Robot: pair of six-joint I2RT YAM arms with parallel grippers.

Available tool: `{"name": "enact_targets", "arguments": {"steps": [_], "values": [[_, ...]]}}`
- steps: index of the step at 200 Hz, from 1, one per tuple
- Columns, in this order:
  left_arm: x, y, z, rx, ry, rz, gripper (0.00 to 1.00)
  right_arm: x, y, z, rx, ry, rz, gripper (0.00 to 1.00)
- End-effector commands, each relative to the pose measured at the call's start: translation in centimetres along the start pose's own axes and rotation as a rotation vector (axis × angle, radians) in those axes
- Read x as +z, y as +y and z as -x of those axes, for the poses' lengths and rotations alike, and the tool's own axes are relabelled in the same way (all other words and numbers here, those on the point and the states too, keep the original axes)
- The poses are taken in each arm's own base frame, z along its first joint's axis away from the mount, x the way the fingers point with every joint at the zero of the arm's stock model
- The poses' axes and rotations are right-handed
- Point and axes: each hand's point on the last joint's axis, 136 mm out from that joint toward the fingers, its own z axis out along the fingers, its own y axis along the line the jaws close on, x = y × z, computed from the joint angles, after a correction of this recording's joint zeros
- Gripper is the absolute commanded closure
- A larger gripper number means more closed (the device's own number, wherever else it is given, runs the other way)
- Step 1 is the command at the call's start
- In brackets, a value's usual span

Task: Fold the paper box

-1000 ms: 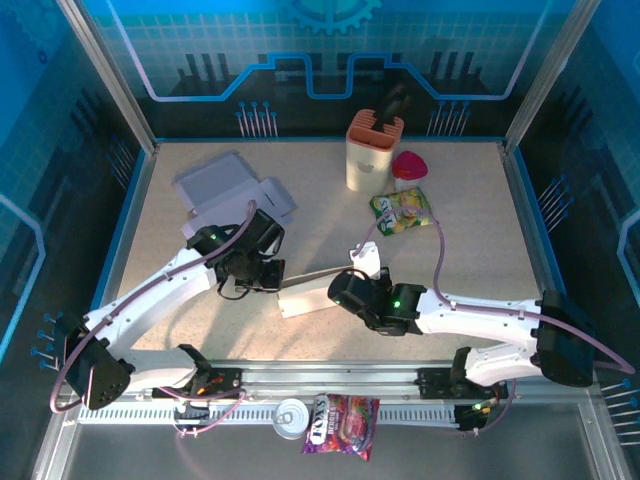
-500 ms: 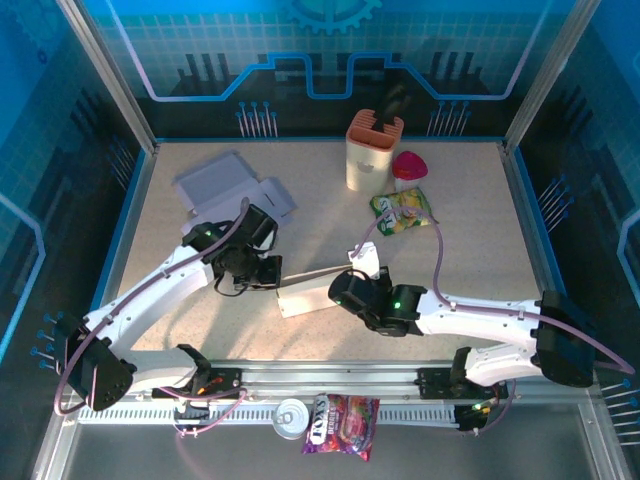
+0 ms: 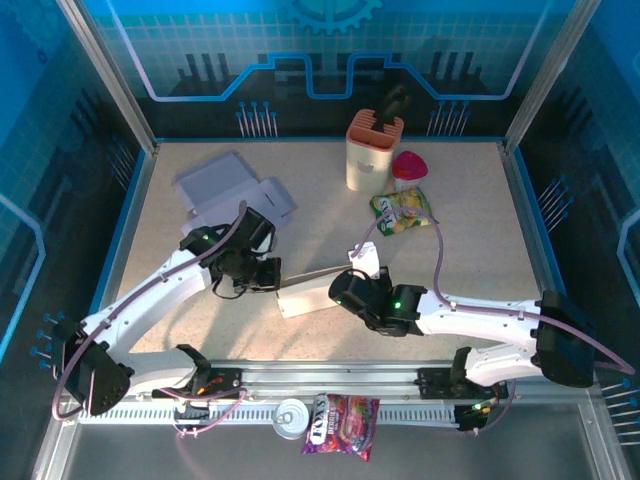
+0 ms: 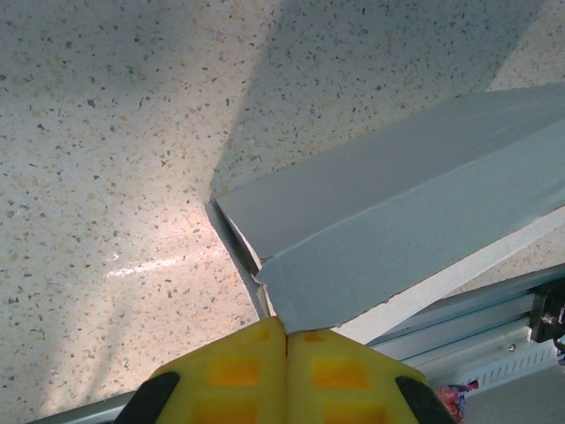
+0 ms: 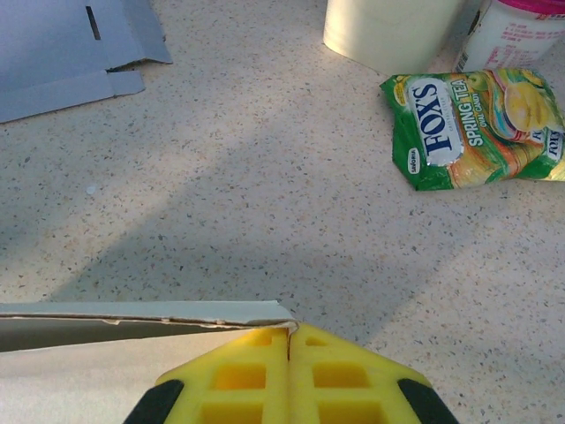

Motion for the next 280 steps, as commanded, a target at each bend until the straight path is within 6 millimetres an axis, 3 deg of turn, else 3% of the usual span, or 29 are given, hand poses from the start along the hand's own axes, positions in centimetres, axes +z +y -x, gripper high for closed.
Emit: {"name": "enact_targets", "arguments": {"steps": [1, 92, 210, 261, 280], "values": [[0.6, -1.3, -0.3, 0.024, -0.002, -0.072, 1.0, 0.1, 1.7, -1.3, 0.013, 0.069, 0.071, 1.0], [1.6, 0.0, -1.2, 0.115, -0.07, 0.111, 1.0, 0.1, 1.6, -1.4, 0.016, 0.103, 0.068, 1.0], [3.7, -0.7, -2.3, 0.12, -0.079, 0.13, 1.0, -0.4, 1.4, -1.4, 0.063, 0.165, 0.11, 1.0], [3.4, -0.3, -2.4, 0.12, -0.108, 0.16, 1.0, -0.9, 1.1, -1.5, 0.096, 0.185, 0.123, 1.0], [3.3, -0.3, -2.5, 0.123, -0.12, 0.166, 1.0, -1.3, 0.9, -1.3, 0.123, 0.186, 0.133, 0.92]]}}
